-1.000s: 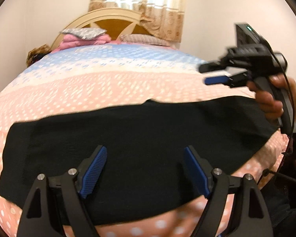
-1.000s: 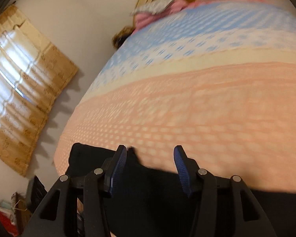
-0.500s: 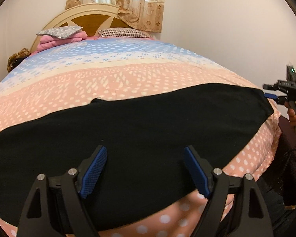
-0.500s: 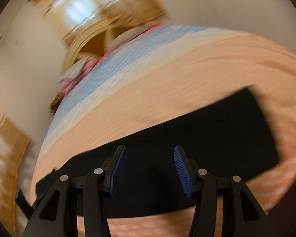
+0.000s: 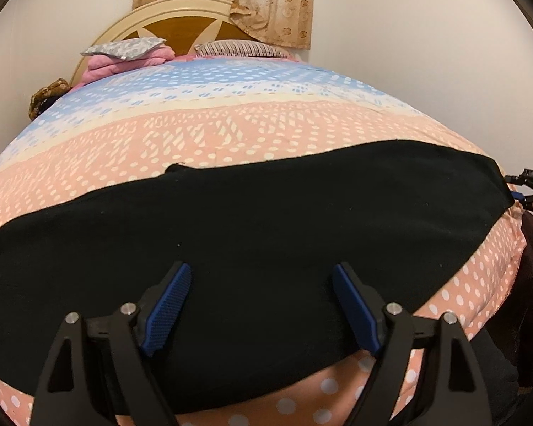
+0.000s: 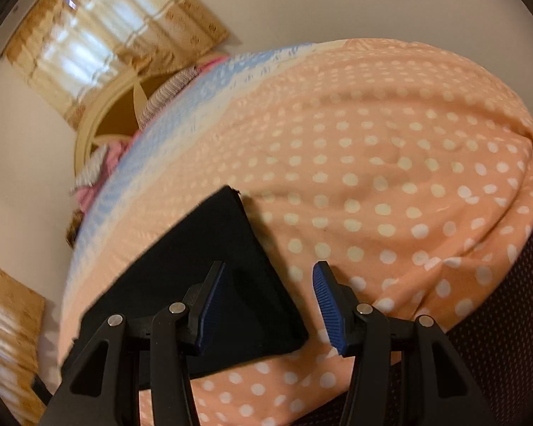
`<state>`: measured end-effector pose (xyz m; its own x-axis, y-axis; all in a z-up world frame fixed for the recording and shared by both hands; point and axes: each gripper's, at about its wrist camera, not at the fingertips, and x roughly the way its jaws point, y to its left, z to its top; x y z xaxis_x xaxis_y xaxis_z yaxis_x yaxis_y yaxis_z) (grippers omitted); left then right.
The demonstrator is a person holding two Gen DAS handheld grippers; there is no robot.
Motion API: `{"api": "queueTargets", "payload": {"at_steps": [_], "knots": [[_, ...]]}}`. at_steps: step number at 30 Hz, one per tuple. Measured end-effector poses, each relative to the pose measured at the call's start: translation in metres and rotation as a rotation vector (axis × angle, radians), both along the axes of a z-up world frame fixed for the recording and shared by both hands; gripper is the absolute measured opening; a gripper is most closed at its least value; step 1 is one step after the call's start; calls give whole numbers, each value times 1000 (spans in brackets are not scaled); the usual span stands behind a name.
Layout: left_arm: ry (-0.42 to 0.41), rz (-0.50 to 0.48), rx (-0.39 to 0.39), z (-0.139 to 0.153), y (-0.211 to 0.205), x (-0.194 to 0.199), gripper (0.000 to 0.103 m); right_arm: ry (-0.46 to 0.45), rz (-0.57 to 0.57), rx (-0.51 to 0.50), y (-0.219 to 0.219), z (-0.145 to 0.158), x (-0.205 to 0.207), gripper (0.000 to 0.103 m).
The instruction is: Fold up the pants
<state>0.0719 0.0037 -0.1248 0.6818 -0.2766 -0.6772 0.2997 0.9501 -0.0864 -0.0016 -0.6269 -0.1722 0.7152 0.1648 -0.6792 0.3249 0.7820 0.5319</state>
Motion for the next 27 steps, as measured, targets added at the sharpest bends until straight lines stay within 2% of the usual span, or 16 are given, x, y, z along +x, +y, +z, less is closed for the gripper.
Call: {"api": "queueTargets", "payload": {"at_steps": [4, 6, 10, 13, 18, 20, 24, 27], "knots": [[1, 13, 26, 0, -5, 0, 87, -10, 72, 62, 5, -8, 15, 52], [5, 21, 15, 1, -3, 0, 87, -20, 91, 42, 7, -11, 15, 52], [-17, 64, 0, 8, 5, -1, 87, -44, 69, 67, -1, -12, 13, 52], [-1, 92, 0, 7, 10, 4, 87, -59, 73, 74, -4, -14, 13, 52], [11, 98, -2, 1, 11, 5, 87, -72, 197, 126, 10, -15, 17, 52], [12, 96, 3, 1, 10, 6, 87, -75, 182, 111, 10, -16, 17, 51], [15, 96, -9, 1, 13, 7, 87, -108, 138, 194, -7, -23, 12, 44], [16, 97, -5, 0, 14, 7, 87, -113, 140, 207, -7, -26, 14, 43]]}}
